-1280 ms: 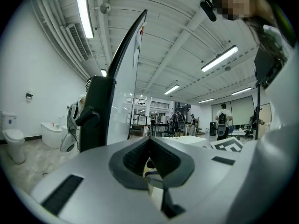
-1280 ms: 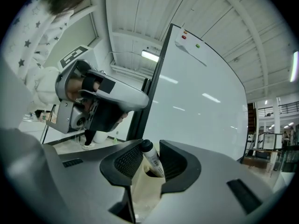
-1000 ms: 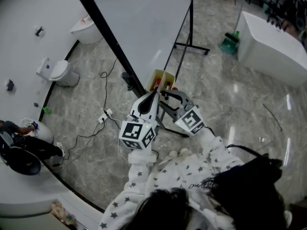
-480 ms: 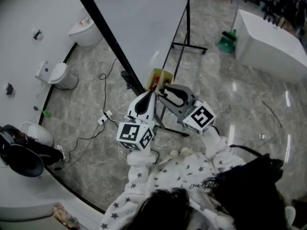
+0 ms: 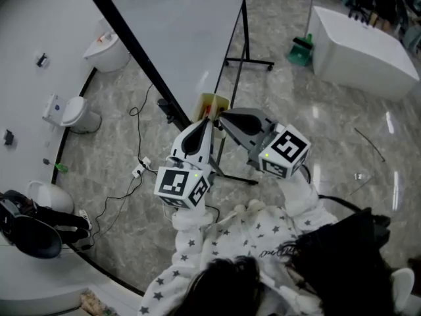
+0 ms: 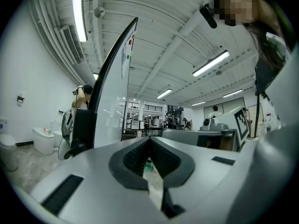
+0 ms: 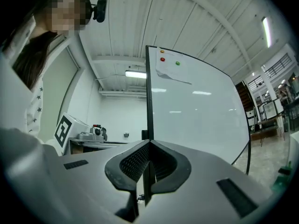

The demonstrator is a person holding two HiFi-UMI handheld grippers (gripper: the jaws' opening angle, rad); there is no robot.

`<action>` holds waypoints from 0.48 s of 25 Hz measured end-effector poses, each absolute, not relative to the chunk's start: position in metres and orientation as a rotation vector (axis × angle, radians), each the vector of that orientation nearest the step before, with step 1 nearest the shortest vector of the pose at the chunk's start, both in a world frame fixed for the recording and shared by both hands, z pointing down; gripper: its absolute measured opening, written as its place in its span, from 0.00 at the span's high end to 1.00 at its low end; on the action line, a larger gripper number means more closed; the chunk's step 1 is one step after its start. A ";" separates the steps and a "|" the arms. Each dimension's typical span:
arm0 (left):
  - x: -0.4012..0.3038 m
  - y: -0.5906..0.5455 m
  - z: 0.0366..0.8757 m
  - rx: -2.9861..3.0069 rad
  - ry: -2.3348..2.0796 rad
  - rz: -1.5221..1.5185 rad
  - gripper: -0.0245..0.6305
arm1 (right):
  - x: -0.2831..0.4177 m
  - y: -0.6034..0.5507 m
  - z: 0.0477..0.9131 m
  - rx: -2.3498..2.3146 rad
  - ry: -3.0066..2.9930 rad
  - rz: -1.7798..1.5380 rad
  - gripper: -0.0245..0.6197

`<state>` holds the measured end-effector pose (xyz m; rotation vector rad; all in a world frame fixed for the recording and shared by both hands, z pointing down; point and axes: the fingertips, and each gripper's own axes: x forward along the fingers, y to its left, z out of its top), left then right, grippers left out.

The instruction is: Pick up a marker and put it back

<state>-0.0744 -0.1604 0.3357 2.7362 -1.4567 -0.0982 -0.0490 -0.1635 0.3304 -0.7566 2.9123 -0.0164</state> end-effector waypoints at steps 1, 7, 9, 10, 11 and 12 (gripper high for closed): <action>-0.072 -0.161 0.334 2.745 -1.447 -0.100 0.96 | -0.048 -0.164 0.328 -0.762 2.914 -0.008 0.95; -0.065 -0.163 0.330 2.776 -1.412 -0.088 0.96 | -0.041 -0.166 0.323 -0.787 2.909 -0.007 0.95; -0.064 -0.163 0.330 2.778 -1.409 -0.086 0.96 | -0.040 -0.168 0.326 -0.800 2.915 -0.003 0.95; -0.063 -0.162 0.331 2.778 -1.408 -0.084 0.96 | -0.039 -0.168 0.327 -0.805 2.913 -0.008 0.95; -0.063 -0.162 0.331 2.778 -1.406 -0.081 0.96 | -0.039 -0.169 0.329 -0.812 2.909 -0.013 0.95; -0.062 -0.162 0.332 2.778 -1.405 -0.078 0.96 | -0.039 -0.169 0.330 -0.820 2.906 -0.018 0.95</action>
